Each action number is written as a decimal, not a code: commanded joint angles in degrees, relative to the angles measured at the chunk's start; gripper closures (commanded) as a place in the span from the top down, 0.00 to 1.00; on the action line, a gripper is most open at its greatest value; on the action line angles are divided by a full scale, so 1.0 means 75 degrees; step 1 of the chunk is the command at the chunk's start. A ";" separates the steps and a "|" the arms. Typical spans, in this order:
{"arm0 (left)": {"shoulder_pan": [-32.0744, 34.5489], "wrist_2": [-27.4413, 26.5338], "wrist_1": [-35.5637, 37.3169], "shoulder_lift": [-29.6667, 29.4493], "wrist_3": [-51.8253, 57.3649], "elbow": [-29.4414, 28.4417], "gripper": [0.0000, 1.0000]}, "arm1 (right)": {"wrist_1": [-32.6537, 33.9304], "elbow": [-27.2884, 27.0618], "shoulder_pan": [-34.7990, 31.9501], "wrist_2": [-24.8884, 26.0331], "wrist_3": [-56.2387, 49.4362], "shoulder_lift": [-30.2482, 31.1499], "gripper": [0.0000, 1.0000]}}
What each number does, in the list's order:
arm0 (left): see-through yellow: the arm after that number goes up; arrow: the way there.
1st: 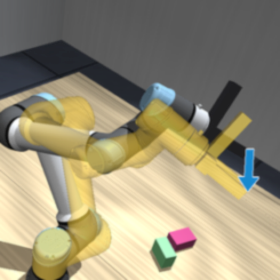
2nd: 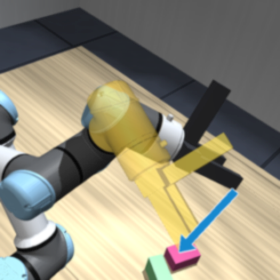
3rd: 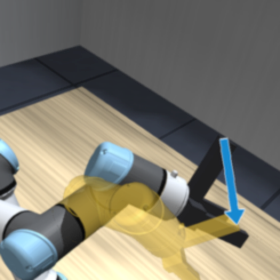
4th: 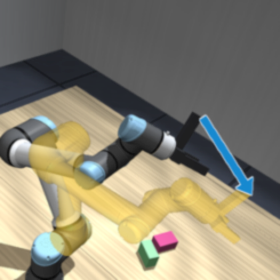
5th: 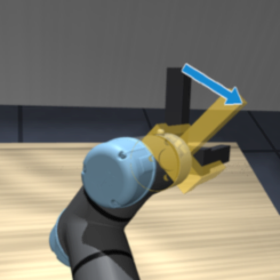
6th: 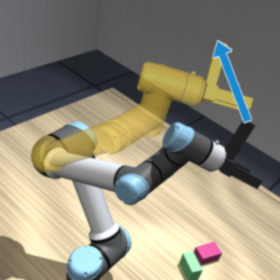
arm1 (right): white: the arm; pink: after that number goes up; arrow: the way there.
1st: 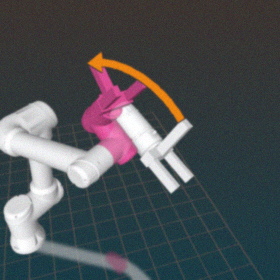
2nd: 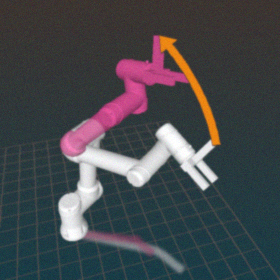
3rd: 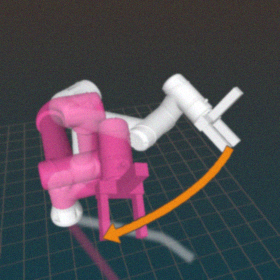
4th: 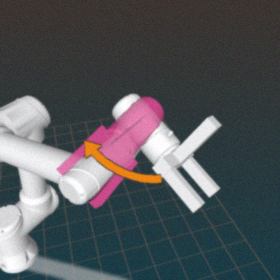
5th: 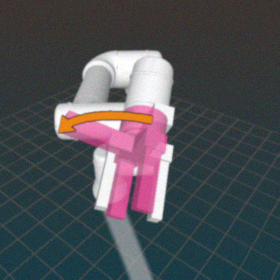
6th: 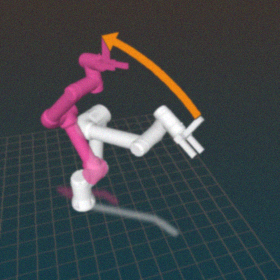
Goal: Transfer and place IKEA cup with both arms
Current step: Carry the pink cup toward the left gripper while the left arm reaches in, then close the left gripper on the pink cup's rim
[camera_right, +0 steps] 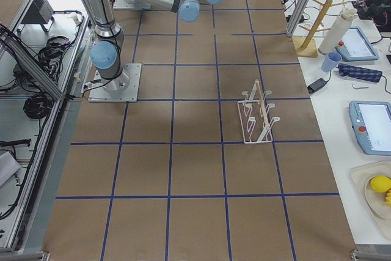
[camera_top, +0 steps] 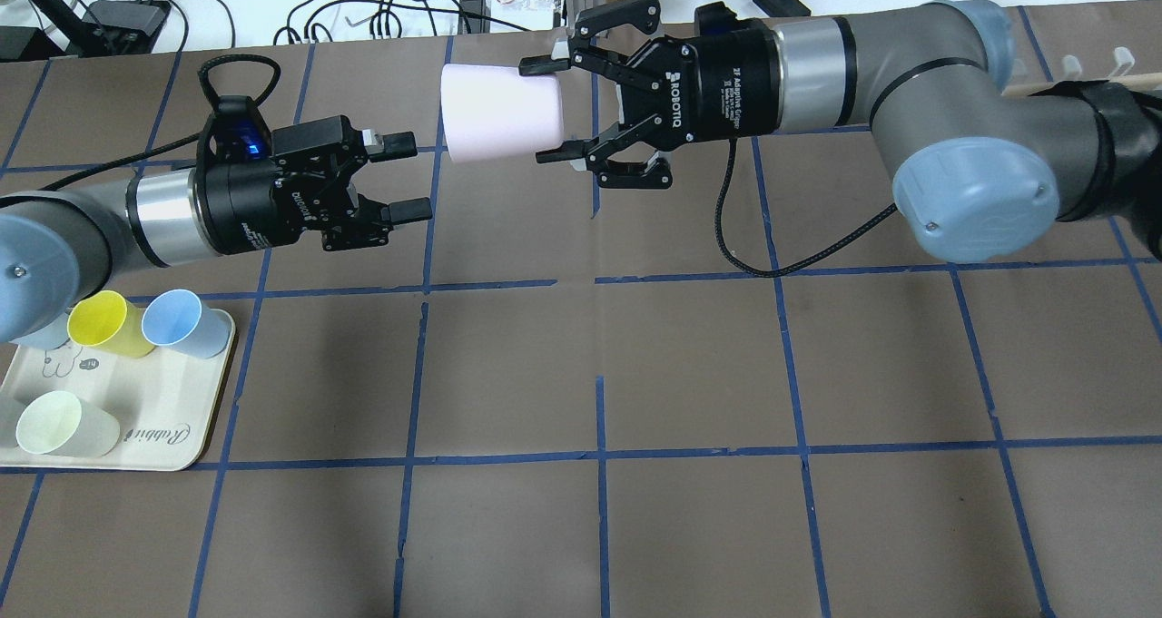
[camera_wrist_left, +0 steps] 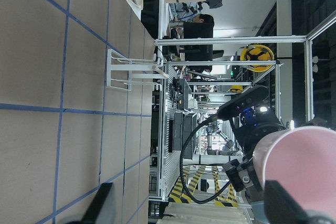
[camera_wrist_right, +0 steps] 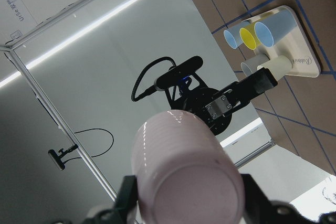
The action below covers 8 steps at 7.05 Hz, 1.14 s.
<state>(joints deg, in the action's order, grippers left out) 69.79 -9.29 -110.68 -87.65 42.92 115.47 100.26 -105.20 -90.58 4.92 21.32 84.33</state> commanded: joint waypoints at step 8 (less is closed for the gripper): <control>0.0574 0.0500 0.0085 0.0050 -0.0262 -0.0021 0.29 | -0.0138 0.0011 -0.0169 -0.0035 0.0123 -0.0450 0.00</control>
<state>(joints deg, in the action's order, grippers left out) 74.06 -5.59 -110.02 -87.42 40.89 115.31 99.35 -104.98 -91.84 4.66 22.22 81.26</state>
